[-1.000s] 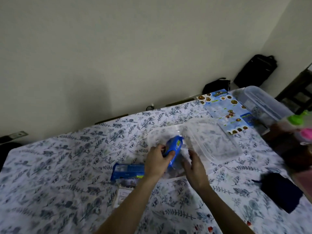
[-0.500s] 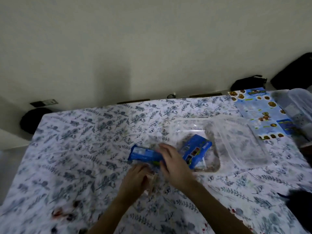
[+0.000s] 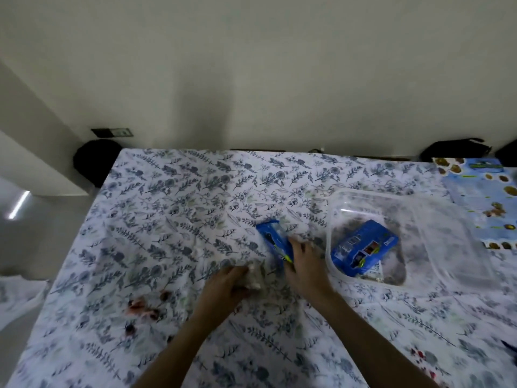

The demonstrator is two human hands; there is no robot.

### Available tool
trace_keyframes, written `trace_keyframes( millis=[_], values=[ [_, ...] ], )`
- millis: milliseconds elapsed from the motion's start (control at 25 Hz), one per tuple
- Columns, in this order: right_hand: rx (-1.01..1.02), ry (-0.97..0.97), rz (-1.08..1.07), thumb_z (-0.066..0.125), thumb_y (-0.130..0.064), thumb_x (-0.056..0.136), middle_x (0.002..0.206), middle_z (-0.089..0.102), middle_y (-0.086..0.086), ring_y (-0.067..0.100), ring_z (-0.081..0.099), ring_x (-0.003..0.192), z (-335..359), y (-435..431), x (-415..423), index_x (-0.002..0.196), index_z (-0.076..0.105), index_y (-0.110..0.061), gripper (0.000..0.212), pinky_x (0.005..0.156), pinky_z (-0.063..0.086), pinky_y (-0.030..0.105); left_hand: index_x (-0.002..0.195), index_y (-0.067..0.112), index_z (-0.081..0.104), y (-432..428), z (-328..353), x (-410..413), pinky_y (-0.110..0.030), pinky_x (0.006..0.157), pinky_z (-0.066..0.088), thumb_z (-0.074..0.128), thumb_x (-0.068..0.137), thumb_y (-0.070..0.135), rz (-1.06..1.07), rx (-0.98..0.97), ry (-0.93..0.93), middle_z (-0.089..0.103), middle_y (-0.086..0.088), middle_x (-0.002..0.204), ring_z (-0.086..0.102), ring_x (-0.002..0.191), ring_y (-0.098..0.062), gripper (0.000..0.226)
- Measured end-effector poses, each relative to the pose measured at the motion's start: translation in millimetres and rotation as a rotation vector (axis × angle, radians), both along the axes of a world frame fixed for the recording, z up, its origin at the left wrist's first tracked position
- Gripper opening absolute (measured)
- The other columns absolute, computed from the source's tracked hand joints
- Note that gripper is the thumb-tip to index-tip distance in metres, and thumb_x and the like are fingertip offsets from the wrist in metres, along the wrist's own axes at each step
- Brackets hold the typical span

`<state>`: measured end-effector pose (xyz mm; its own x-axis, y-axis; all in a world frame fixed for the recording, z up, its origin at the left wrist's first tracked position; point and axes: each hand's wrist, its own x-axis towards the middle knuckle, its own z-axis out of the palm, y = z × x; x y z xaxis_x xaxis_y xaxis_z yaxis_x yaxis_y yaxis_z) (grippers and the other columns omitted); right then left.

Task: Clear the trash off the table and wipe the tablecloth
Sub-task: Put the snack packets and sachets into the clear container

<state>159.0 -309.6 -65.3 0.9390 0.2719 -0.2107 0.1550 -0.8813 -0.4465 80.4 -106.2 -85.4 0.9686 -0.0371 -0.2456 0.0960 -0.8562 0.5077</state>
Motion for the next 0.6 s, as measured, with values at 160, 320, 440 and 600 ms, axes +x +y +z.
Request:
trace_keyframes(
  millis=[160,320,440,600],
  values=[
    [0.335,-0.150,-0.043,0.052,-0.029,0.091,0.120,0.048,0.006,0.017,0.049,0.102,37.3,-24.2,-18.3,0.142,0.031,-0.026,0.056,0.079,0.040,0.024,0.120,0.025,0.058,-22.7,37.2,41.1,-0.027,0.080,0.054,0.055,0.092,0.034,0.220,-0.486,0.024,0.066,0.005,0.109,0.064,0.092,-0.006,0.030],
    [0.430,-0.361,-0.353,0.054,-0.026,0.092,0.113,0.044,-0.001,0.011,0.048,0.092,60.5,-78.0,-22.3,0.138,0.040,-0.028,0.048,0.077,0.041,0.022,0.118,0.024,0.058,-81.1,78.9,88.7,-0.014,0.074,0.049,0.057,0.092,0.026,0.276,-0.740,-0.087,0.064,0.008,0.105,0.061,0.094,-0.001,0.027],
    [0.361,-0.374,-0.606,0.056,-0.023,0.092,0.116,0.046,0.008,0.020,0.048,0.097,55.7,-130.8,-21.0,0.135,0.044,-0.017,0.046,0.080,0.044,0.030,0.117,0.020,0.057,-134.1,96.8,116.0,-0.006,0.071,0.047,0.058,0.091,0.021,0.151,-0.767,-0.088,0.064,0.009,0.104,0.061,0.095,-0.002,0.026],
    [0.211,-0.287,-0.673,0.051,-0.033,0.091,0.120,0.048,0.017,0.034,0.052,0.104,34.3,-162.3,-24.1,0.125,0.048,-0.010,0.042,0.084,0.050,0.044,0.117,0.018,0.057,-191.9,92.8,125.1,-0.011,0.068,0.050,0.063,0.087,0.024,-0.009,-0.532,-0.095,0.063,0.002,0.106,0.063,0.088,-0.010,0.031]
  ],
)
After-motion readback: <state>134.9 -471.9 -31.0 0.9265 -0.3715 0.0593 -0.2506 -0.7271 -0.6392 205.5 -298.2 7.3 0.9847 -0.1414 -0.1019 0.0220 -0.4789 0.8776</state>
